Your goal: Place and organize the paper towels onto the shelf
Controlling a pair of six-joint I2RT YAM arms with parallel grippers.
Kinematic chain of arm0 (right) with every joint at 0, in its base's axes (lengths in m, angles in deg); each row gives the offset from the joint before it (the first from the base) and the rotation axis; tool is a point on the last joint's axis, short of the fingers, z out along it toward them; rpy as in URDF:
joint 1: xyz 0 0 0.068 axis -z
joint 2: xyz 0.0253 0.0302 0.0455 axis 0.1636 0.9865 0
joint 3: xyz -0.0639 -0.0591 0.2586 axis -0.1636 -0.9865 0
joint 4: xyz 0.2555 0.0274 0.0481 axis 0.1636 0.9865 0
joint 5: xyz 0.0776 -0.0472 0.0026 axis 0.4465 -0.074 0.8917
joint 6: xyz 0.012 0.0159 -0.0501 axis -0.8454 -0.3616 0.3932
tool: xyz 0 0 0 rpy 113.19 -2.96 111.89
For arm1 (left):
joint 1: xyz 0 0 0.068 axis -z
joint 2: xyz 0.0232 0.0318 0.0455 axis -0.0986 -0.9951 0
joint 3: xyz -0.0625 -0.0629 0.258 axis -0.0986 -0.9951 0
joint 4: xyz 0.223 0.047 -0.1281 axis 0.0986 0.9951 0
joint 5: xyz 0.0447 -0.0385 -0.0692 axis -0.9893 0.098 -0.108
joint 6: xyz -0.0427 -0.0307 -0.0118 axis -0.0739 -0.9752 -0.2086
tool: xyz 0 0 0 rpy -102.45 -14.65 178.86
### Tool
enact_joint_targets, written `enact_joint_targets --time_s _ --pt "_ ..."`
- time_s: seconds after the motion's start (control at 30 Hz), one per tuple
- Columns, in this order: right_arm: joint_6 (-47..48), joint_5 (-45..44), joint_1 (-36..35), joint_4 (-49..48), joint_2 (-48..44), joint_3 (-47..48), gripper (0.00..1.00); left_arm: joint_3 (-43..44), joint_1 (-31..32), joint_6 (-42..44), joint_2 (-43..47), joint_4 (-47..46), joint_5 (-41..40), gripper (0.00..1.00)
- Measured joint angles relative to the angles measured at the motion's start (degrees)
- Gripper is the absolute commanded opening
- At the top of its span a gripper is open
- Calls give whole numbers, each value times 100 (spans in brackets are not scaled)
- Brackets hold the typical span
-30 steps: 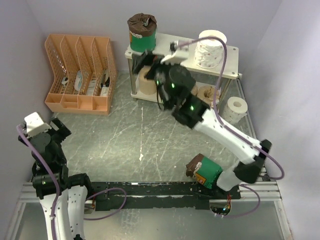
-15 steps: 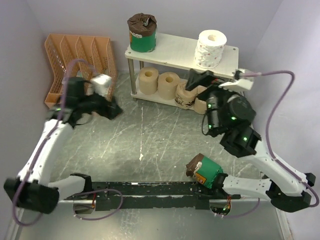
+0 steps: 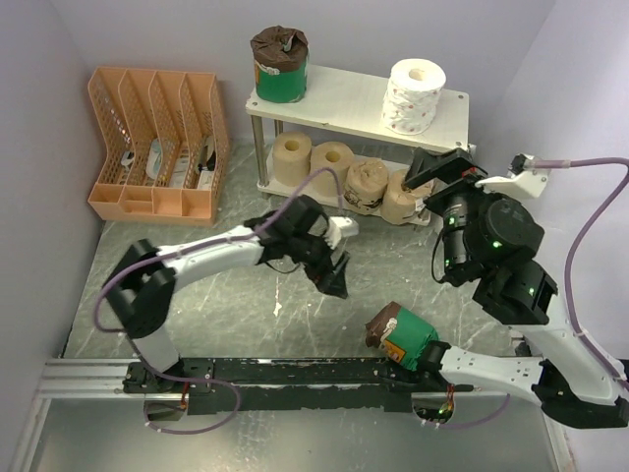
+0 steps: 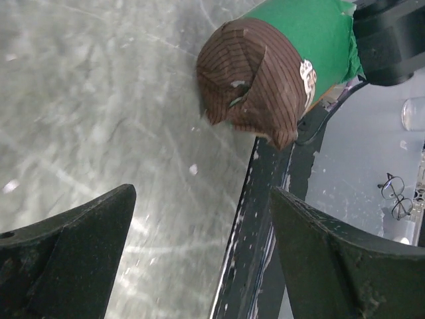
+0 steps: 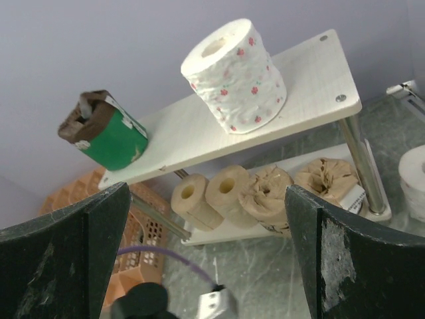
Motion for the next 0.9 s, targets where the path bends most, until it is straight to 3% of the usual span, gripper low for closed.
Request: enact_joint_targets --time_s 0.23,0.5,0.9 --pt "-555 -125 0 925 83 66 100 726 734 -387 -1364 -527 184 94" --pt "-785 -216 0 1331 -291 59 100 745 1008 -861 -1659 -1117 317 94" --pt "-763 -459 0 1355 -632 -343 100 1176 1403 -907 -2085 -1058 236 94"
